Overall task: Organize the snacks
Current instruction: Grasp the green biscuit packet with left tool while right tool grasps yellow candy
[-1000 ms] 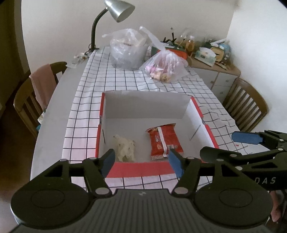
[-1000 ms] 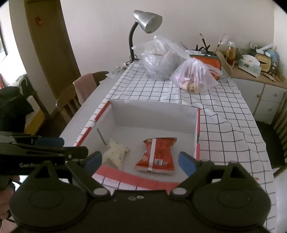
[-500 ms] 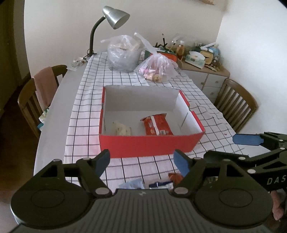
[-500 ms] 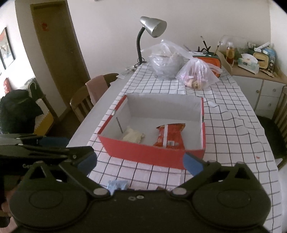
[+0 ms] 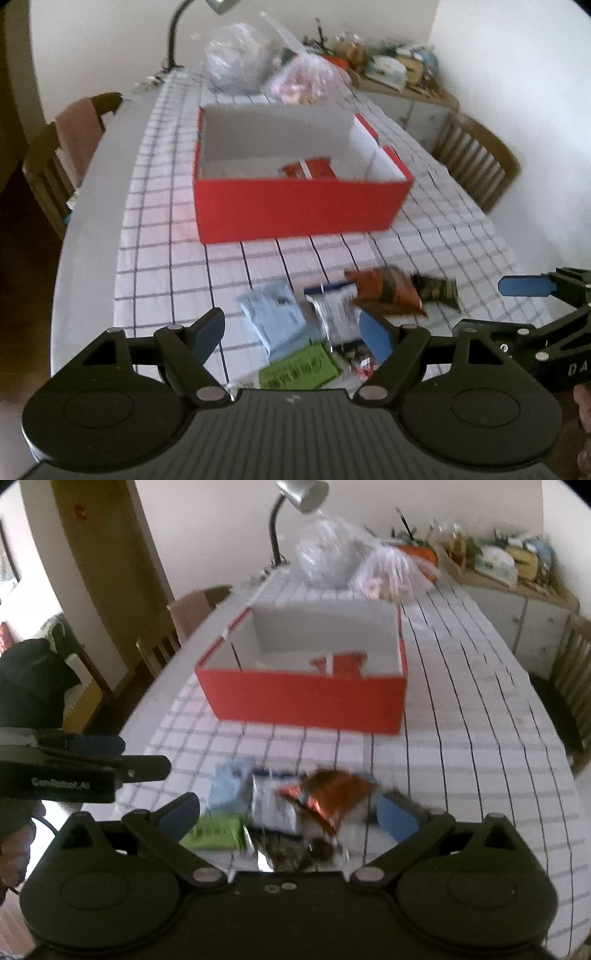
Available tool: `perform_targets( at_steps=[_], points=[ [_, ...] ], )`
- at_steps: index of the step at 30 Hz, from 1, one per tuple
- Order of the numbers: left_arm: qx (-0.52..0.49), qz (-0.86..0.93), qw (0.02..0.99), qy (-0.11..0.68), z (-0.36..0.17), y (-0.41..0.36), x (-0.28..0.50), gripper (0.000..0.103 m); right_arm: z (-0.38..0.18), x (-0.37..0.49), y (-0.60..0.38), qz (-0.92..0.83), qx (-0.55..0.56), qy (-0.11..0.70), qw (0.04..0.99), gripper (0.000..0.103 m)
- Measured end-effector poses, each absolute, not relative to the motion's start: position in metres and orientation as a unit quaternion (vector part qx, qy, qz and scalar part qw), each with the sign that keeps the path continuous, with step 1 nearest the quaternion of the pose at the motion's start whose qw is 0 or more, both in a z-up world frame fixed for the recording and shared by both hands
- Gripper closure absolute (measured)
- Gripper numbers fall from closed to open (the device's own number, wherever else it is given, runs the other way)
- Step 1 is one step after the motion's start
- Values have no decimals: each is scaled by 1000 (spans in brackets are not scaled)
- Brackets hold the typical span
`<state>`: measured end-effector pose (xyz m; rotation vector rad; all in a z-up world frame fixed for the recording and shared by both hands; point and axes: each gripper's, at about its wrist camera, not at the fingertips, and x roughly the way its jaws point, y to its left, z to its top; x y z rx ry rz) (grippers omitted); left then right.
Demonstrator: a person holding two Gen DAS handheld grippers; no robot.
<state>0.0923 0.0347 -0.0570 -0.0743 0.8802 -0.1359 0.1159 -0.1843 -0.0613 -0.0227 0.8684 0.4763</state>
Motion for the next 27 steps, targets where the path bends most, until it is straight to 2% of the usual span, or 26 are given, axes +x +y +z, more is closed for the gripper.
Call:
perform_targets(
  at_steps=[13, 21, 27],
  points=[
    [77, -152, 868, 467, -116, 30, 91, 23, -141, 90, -192, 187, -18, 504, 843, 3],
    [131, -193, 834, 501, -142, 22, 108, 23, -158, 88, -193, 175, -25, 527, 831, 6],
    [142, -197, 821, 517, -155, 20, 119, 23, -166, 92, -191, 165, -30, 540, 825, 15]
  ],
)
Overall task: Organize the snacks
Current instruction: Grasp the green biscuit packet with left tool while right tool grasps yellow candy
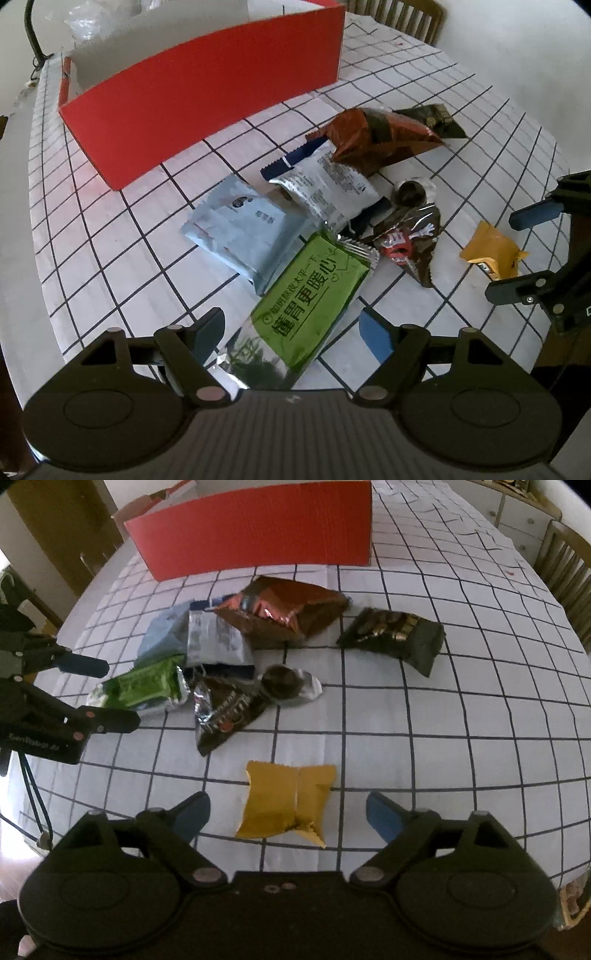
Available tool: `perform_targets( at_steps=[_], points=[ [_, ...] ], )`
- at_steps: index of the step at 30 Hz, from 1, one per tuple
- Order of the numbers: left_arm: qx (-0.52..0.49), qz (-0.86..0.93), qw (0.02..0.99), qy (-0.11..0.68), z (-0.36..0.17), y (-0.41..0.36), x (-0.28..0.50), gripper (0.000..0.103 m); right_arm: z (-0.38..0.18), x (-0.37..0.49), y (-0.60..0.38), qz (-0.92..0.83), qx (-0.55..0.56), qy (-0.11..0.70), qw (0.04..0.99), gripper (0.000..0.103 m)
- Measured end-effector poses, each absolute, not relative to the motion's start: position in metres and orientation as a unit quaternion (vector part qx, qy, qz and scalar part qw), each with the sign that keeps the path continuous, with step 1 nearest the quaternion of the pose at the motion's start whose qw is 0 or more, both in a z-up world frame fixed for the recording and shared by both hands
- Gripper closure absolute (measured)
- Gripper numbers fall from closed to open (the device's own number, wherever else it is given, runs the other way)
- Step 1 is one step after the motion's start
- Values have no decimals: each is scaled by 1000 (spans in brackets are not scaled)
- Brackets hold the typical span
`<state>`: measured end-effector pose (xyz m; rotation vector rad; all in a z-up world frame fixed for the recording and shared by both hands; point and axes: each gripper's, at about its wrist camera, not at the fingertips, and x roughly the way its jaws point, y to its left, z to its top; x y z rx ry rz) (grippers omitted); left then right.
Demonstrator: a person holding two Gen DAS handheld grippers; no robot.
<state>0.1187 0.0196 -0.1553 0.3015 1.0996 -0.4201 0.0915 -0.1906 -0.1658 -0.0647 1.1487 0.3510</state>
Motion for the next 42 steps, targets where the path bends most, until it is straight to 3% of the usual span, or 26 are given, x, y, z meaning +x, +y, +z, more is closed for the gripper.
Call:
perform_targets(
  at_steps=[3, 10, 13, 19, 30, 42],
  points=[
    [135, -196, 820, 520, -157, 19, 122, 25, -168, 92, -190, 162, -34, 542, 824, 20],
    [134, -189, 818, 527, -161, 15, 120, 42, -169, 95, -184, 161, -52, 539, 825, 25],
    [131, -180, 819, 529, -160, 15, 120, 47, -169, 94, -181, 159, -65, 534, 828, 32],
    [113, -158, 824, 532, -159, 15, 114, 56, -168, 92, -177, 155, -84, 522, 834, 57],
    [27, -115, 833, 540, -154, 27, 103, 59, -163, 90, -183, 154, -65, 513, 842, 66],
    [-61, -81, 835, 542, -138, 43, 83, 61, -137, 86, -194, 150, -35, 492, 857, 67]
  ],
)
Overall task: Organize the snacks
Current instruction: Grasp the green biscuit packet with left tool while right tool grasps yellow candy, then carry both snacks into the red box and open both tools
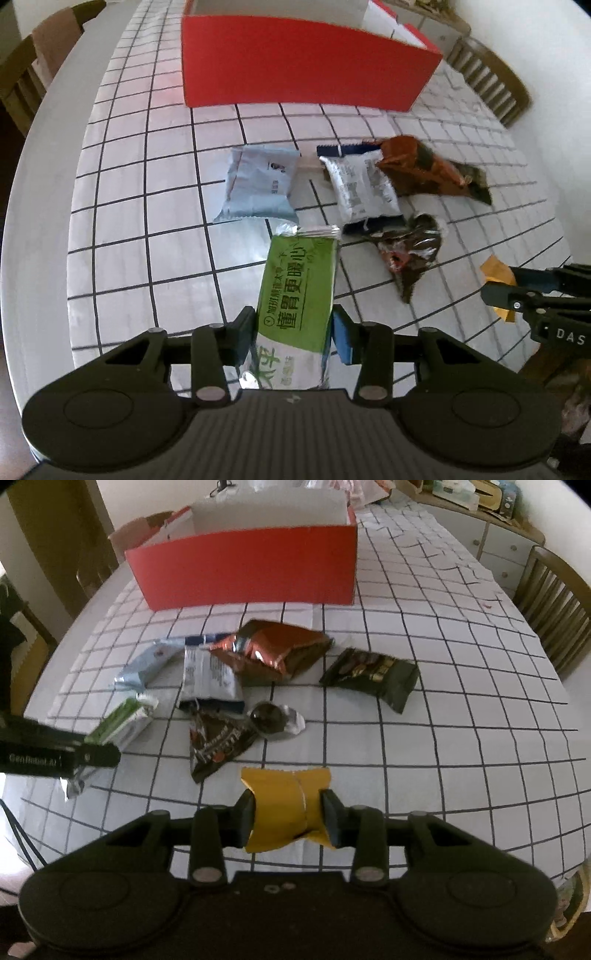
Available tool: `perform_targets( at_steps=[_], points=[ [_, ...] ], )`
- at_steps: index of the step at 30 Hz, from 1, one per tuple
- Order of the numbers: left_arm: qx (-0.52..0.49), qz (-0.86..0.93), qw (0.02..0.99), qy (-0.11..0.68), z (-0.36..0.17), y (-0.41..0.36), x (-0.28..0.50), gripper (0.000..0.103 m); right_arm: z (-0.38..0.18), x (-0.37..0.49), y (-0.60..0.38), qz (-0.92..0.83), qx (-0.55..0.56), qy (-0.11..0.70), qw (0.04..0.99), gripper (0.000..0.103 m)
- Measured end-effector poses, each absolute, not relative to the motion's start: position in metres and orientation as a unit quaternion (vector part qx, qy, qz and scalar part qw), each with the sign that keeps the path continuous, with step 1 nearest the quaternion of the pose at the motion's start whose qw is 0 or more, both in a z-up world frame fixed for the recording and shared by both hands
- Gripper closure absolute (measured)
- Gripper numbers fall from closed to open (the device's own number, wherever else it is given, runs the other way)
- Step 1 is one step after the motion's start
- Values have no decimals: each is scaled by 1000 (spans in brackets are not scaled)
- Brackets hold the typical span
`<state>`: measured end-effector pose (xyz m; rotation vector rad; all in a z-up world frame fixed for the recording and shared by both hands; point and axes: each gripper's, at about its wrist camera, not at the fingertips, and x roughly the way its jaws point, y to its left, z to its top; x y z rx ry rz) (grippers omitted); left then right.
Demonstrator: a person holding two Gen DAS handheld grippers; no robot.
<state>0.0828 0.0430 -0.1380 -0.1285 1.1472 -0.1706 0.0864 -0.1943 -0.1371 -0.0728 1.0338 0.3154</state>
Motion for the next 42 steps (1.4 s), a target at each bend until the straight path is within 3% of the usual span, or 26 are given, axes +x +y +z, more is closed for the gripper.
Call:
perform_targets(
  at_steps=[20, 31, 42],
  points=[
    [-74, -58, 881, 465, -67, 31, 85, 62, -69, 111, -192, 179, -23, 419, 890, 67],
    [-57, -30, 907, 416, -23, 27, 142, 62, -24, 184, -185, 207, -27, 373, 904, 67],
    [-37, 5, 909, 414, -10, 41, 223, 62, -15, 267, -156, 222, -65, 360, 904, 67]
  ],
)
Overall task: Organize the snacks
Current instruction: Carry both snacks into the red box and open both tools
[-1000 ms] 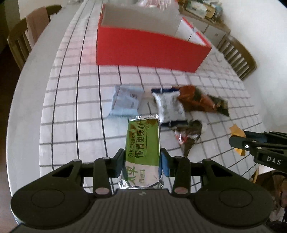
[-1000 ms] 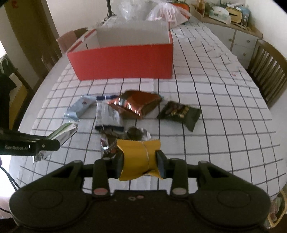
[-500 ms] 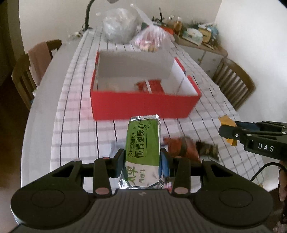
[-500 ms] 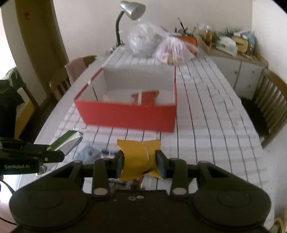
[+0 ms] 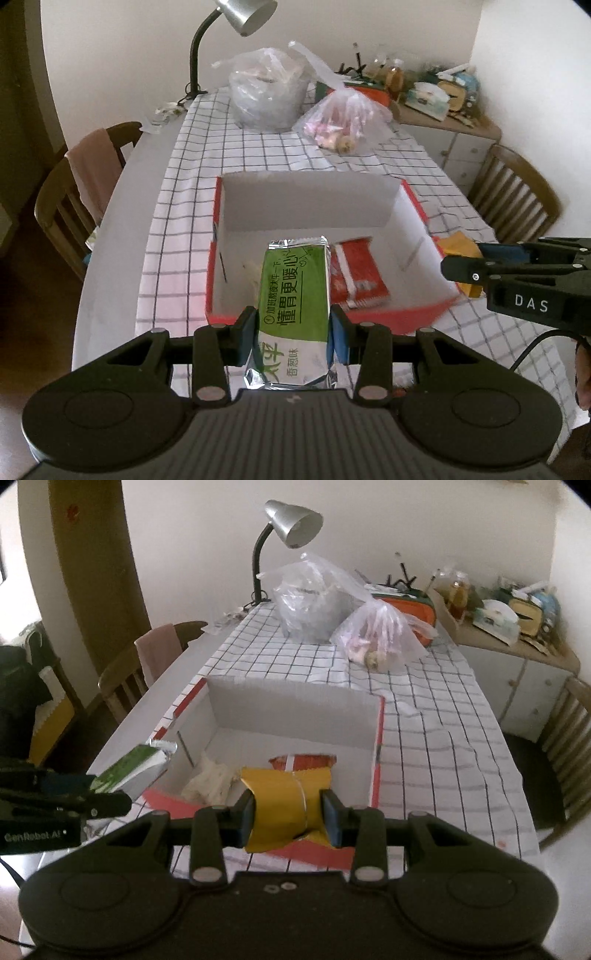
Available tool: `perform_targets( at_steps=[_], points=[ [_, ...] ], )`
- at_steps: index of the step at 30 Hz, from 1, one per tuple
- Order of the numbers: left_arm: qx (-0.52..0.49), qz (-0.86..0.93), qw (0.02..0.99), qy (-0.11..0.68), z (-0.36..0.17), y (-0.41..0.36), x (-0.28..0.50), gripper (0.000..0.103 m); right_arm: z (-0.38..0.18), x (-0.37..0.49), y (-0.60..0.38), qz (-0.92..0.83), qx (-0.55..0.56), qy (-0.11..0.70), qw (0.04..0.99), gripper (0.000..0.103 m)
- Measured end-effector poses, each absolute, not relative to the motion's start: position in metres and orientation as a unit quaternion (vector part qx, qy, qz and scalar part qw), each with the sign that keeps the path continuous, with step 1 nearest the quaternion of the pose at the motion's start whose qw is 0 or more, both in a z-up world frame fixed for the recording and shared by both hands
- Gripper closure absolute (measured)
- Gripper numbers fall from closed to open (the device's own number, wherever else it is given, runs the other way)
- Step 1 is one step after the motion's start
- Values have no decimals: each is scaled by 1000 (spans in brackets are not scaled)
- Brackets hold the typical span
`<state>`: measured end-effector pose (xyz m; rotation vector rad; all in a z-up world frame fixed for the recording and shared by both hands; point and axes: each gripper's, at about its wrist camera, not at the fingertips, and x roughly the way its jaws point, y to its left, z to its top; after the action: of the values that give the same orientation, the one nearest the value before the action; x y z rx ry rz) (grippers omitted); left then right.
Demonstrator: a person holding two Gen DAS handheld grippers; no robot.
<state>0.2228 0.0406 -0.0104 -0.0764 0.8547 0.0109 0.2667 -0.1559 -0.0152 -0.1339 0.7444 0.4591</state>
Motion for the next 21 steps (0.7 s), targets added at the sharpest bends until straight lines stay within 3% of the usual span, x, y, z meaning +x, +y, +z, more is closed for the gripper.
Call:
perform_targets(
  at_steps=[21],
  points=[
    [-21, 36, 873, 486, -70, 57, 347, 62, -84, 378, -112, 221, -103, 440, 864, 67]
  ],
)
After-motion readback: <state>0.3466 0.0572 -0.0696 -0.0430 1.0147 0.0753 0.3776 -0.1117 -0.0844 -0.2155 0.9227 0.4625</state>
